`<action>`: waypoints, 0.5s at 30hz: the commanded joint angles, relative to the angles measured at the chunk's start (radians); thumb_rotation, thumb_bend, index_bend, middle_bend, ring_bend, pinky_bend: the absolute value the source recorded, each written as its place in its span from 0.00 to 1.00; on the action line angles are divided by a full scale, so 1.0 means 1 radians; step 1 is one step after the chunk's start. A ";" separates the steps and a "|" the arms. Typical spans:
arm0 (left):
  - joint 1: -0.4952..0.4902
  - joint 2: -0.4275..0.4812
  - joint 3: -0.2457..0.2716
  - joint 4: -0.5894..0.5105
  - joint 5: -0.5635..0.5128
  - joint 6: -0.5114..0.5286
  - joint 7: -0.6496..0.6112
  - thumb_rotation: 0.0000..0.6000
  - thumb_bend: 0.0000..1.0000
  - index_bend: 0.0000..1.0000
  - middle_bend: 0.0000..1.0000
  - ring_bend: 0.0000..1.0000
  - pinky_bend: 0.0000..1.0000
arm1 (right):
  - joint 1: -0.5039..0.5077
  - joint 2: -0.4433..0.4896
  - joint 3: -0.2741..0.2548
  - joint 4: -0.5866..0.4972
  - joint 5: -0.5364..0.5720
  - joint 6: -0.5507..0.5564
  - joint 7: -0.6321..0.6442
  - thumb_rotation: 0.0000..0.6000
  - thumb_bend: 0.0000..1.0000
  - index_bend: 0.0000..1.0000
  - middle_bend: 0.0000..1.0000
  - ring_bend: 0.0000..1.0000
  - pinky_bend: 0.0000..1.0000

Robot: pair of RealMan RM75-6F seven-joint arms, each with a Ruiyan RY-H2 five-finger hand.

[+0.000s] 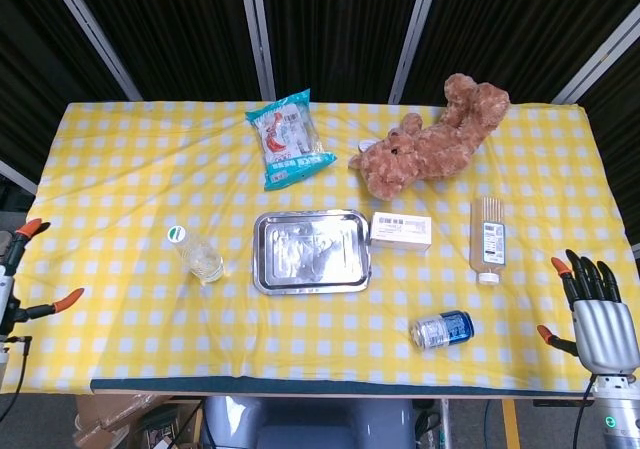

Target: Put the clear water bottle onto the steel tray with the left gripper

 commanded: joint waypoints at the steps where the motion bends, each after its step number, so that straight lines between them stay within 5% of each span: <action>1: -0.055 -0.037 -0.008 0.021 -0.017 -0.097 -0.112 1.00 0.18 0.05 0.09 0.00 0.02 | 0.001 0.001 -0.002 -0.002 -0.001 -0.003 0.001 1.00 0.05 0.12 0.00 0.01 0.00; 15: -0.121 -0.194 0.009 0.121 0.017 -0.145 -0.098 1.00 0.18 0.05 0.09 0.00 0.02 | 0.008 0.004 -0.006 -0.011 0.002 -0.026 0.007 1.00 0.05 0.12 0.00 0.01 0.00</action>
